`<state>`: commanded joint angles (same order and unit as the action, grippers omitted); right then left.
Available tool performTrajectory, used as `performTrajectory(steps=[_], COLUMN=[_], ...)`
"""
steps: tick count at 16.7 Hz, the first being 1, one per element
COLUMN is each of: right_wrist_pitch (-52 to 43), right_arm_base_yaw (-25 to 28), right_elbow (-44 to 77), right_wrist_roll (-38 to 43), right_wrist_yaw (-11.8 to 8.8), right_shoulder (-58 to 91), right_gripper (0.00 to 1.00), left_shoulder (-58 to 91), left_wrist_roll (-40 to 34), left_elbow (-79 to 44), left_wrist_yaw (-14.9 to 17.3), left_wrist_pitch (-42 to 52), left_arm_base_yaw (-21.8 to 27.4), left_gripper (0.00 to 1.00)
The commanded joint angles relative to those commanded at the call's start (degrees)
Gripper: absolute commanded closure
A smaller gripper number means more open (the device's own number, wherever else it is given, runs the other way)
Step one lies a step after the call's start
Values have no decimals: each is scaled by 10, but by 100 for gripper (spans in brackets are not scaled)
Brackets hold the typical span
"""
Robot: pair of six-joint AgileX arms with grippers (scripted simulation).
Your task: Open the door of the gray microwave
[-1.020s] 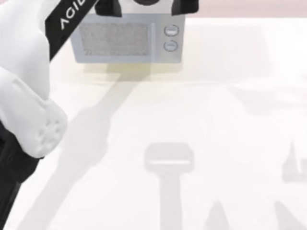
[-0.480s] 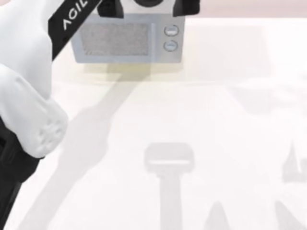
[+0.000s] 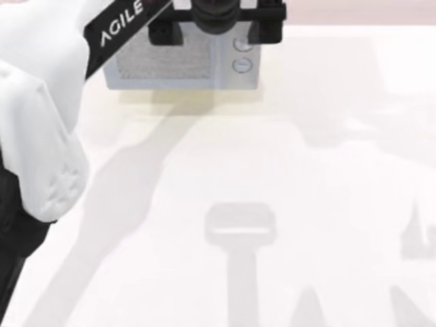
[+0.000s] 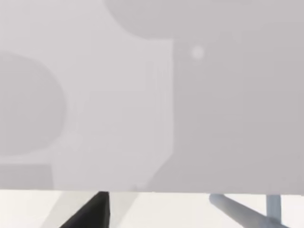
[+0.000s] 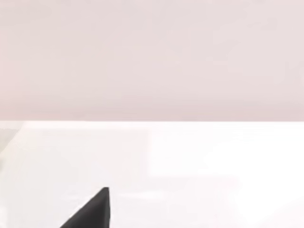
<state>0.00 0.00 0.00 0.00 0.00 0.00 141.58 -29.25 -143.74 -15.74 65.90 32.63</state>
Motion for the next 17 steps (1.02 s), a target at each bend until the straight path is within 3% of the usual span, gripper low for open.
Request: performTrajectory(steps=[4,17], right_wrist_pitch=[0,0], right_arm_base_yaw=[0,0], right_elbow=[0,0], right_wrist_roll=[0,0], right_wrist_yaw=[0,0], right_shoulder=[0,0], right_gripper=[0,0], left_shoulder=[0,0], left_wrist_roll=[0,0], left_elbow=[2,2], left_wrist_yaw=[0,0], left_wrist_pitch=[-2,-2], left_arm_base_yaw=[0,0], left_gripper=[0,98])
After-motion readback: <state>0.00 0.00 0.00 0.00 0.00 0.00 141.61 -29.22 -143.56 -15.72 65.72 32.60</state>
